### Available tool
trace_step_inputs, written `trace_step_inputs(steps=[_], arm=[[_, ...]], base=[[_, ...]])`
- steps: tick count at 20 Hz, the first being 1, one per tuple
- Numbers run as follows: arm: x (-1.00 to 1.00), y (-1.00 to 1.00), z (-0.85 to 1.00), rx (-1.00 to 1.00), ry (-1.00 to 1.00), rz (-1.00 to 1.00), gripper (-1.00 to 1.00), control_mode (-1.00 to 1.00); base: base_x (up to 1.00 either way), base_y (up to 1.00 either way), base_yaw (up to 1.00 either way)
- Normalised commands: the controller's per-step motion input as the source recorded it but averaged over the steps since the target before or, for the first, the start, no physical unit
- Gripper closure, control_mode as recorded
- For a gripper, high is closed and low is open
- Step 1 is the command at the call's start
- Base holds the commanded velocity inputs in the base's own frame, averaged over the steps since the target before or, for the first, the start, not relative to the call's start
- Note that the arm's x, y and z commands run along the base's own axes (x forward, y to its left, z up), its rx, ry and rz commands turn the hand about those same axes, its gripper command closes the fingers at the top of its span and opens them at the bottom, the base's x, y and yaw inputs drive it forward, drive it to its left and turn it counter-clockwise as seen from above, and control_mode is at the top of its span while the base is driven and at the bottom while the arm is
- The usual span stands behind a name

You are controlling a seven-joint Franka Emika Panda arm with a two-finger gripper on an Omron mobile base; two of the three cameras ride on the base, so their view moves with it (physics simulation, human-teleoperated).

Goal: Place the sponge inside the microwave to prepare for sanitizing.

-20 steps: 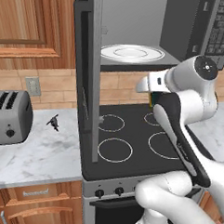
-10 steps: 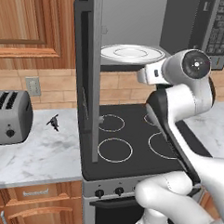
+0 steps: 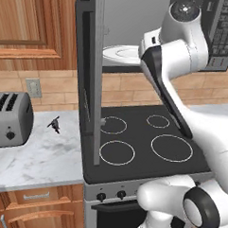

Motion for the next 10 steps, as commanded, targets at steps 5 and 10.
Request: trace_step_inputs(steps=[5, 10], arm=[[0.52, -0.03, -0.07, 0.02, 0.01, -0.02, 1.0, -1.0], [0.44, 0.01, -0.27, 0.02, -0.11, 0.0, 1.0, -1.0]], base=[[0.0, 0.0, 0.0], [0.0, 0.0, 0.0]])
